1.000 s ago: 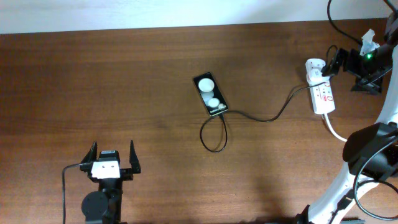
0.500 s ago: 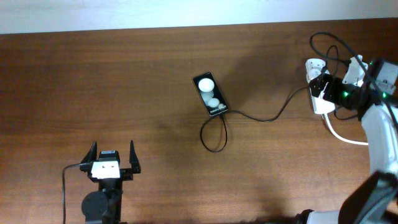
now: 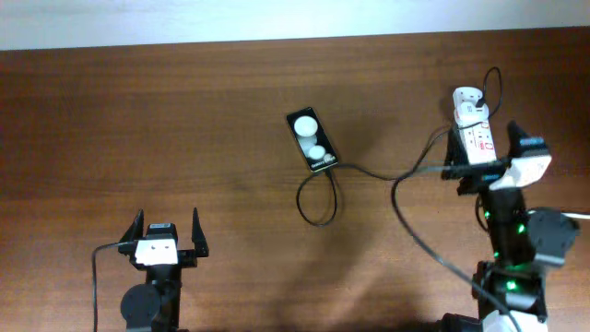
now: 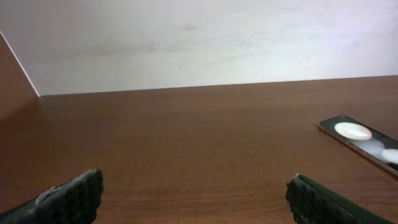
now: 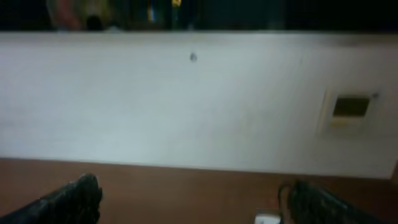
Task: Plug charger to phone and switch on socket
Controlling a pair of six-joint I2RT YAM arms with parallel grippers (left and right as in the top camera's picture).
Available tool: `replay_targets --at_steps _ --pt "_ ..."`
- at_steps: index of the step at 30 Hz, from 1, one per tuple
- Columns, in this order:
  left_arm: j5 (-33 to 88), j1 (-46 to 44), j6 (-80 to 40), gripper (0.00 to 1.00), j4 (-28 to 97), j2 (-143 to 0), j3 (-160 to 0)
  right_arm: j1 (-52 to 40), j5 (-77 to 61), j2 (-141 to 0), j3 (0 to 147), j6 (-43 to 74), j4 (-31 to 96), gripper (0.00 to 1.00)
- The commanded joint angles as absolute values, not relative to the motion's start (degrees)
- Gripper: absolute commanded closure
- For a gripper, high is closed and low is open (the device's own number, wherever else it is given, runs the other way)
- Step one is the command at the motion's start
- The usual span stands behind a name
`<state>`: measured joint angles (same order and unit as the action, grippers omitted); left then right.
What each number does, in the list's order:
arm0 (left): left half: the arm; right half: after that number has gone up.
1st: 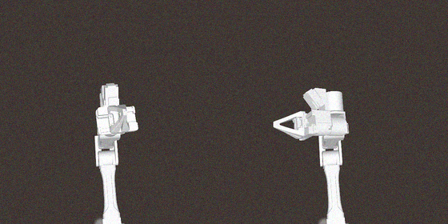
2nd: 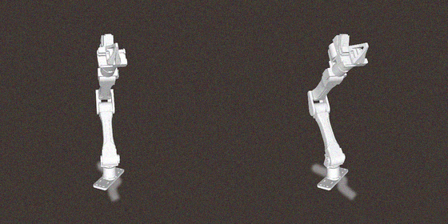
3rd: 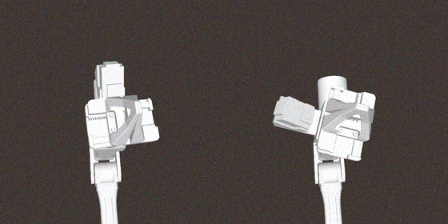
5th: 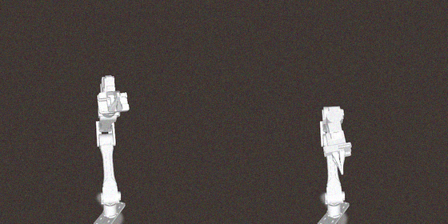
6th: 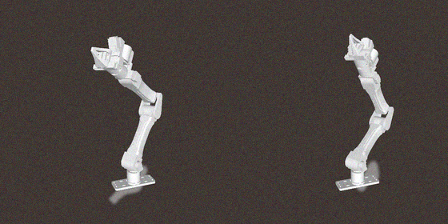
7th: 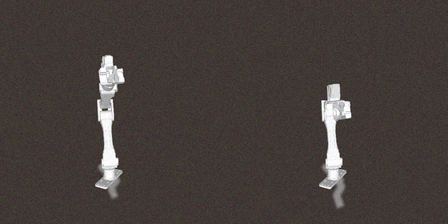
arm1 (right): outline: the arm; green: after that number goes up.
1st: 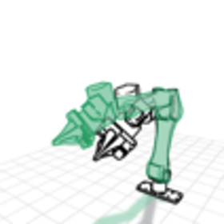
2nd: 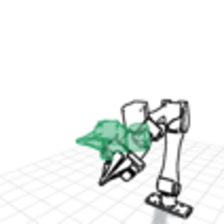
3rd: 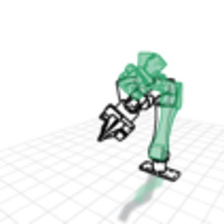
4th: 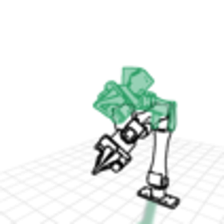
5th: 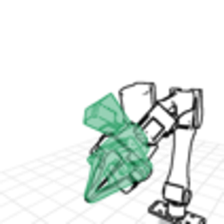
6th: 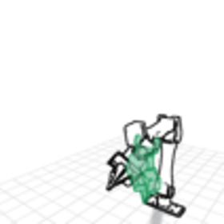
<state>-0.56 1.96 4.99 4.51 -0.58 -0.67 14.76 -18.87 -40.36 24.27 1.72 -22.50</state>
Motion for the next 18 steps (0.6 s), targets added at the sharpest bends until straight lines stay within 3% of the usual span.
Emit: replay_targets --at_steps 1,6,12,15,18 --pt "0.25 2.31 5.91 0.01 4.84 -0.3 -0.51 12.43 -14.39 -35.11 18.79 1.96 -23.4 0.01" --pt "0.25 2.31 5.91 0.01 4.84 -0.3 -0.51 7.99 -12.99 -24.71 15.79 -6.87 -19.31 0.02" --pt "0.25 2.31 5.91 0.01 4.84 -0.3 -0.51 6.35 -11.46 -14.52 9.89 -7.29 -14.17 0.02" --pt "0.25 2.31 5.89 0.01 4.84 -0.3 -0.51 4.75 -10.87 -8.62 1.21 -7.25 -22.44 0.01" --pt "0.25 2.31 5.91 0.01 4.82 -0.3 -0.51 4.4 -9.82 -4.73 0.32 -7.07 -14.68 0.01"
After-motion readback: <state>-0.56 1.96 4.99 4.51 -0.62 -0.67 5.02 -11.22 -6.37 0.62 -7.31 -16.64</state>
